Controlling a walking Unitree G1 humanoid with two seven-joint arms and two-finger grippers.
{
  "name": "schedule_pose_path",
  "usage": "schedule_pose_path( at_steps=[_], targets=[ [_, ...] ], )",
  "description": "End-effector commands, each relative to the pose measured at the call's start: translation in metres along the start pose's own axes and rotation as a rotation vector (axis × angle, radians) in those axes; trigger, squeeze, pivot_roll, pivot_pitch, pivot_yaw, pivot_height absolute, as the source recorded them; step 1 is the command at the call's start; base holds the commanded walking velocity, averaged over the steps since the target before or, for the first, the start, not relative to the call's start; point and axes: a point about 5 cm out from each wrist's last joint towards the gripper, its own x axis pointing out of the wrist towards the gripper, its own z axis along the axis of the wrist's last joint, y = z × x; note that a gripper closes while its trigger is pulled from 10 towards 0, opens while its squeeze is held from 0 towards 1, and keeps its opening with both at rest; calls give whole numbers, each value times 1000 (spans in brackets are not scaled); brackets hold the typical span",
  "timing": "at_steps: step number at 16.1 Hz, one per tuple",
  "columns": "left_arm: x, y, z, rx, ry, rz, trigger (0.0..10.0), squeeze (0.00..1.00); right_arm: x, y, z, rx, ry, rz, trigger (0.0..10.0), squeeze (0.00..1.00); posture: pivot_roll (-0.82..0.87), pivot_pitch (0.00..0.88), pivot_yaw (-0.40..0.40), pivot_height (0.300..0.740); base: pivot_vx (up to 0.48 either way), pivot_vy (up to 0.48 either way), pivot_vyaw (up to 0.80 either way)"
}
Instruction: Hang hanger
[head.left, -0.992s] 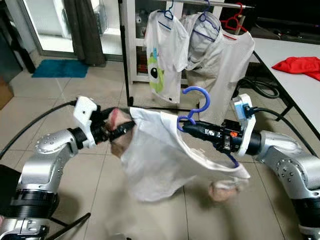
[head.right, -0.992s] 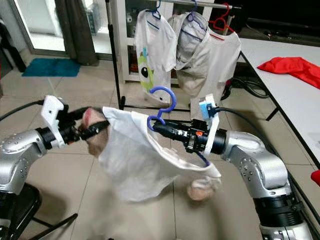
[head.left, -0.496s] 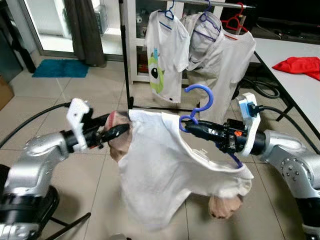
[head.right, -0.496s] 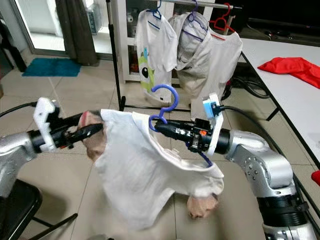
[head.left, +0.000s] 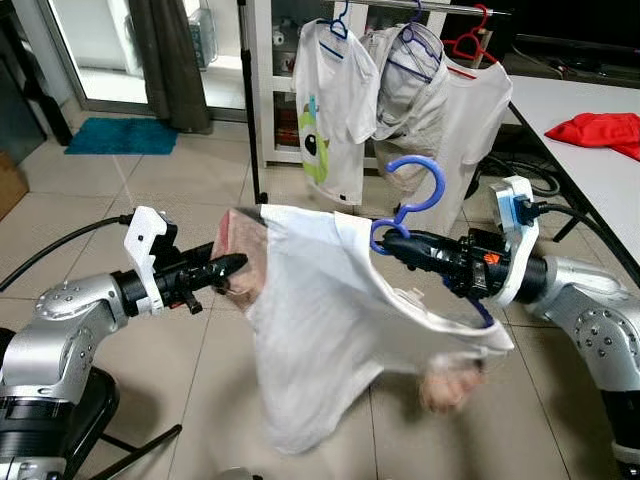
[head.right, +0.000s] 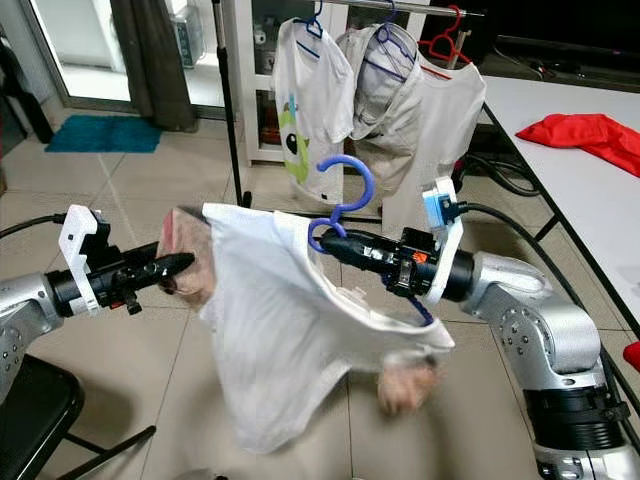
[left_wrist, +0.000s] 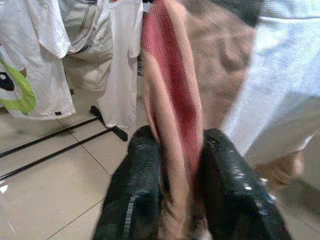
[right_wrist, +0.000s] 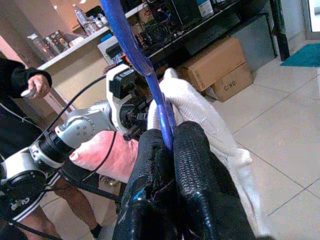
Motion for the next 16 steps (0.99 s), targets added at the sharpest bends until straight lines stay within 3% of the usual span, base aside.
schedule_pose_path(
  at_steps=[1, 7, 11, 14, 16],
  targets=[
    [-4, 2, 1, 3, 9, 6, 0, 0, -3, -1, 13, -39, -37, 9, 10000, 0, -67, 0, -54, 740, 0, 0, 0],
    [-2, 2, 0, 1, 1, -3, 0, 0, -3, 0, 15, -39, -43, 20, 10000, 0, -64, 0, -59, 740, 0, 0, 0],
    [2, 11, 7, -12, -89, 64, 0, 0, -2, 0, 15, -40, -43, 19, 10000, 0, -65, 0, -56, 740, 0, 0, 0],
    [-5, 37, 19, -36, -241, 325, 0, 0, -5, -5, 12, -38, -22, -27, 10000, 0, -64, 0, -54, 740, 0, 0, 0],
    [-11, 46, 22, -94, -324, 422, 0, 0, -5, -6, 11, -38, -19, -45, 10000, 0, -63, 0, -53, 740, 0, 0, 0]
  ],
)
